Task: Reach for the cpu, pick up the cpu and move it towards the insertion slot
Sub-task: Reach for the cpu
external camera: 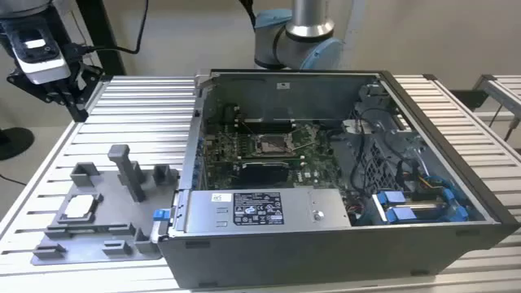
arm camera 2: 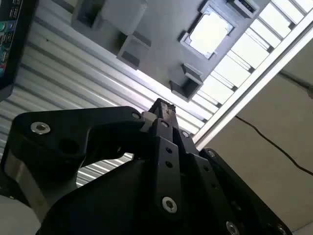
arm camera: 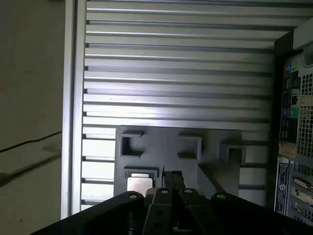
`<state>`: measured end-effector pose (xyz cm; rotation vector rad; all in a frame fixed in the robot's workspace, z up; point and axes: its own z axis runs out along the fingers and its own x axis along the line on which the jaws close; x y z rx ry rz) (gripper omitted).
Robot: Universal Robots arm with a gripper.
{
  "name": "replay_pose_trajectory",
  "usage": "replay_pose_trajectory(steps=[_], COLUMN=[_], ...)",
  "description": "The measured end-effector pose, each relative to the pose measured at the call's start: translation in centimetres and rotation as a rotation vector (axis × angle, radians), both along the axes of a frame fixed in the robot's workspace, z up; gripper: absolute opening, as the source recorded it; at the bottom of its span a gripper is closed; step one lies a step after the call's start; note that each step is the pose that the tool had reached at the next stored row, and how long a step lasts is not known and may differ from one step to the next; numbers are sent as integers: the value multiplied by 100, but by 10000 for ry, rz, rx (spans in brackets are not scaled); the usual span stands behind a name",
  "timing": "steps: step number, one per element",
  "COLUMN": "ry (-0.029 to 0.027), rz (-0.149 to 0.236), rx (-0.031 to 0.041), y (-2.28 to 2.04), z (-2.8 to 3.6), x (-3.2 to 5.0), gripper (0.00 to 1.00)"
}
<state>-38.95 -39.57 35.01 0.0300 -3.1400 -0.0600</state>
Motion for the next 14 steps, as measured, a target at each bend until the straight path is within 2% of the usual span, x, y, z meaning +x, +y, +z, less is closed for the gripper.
replay_pose_trajectory(steps=[14], ry=[1], rz=[0], rx=[-1], y=[-5], z=[0], x=[-20], gripper=[0])
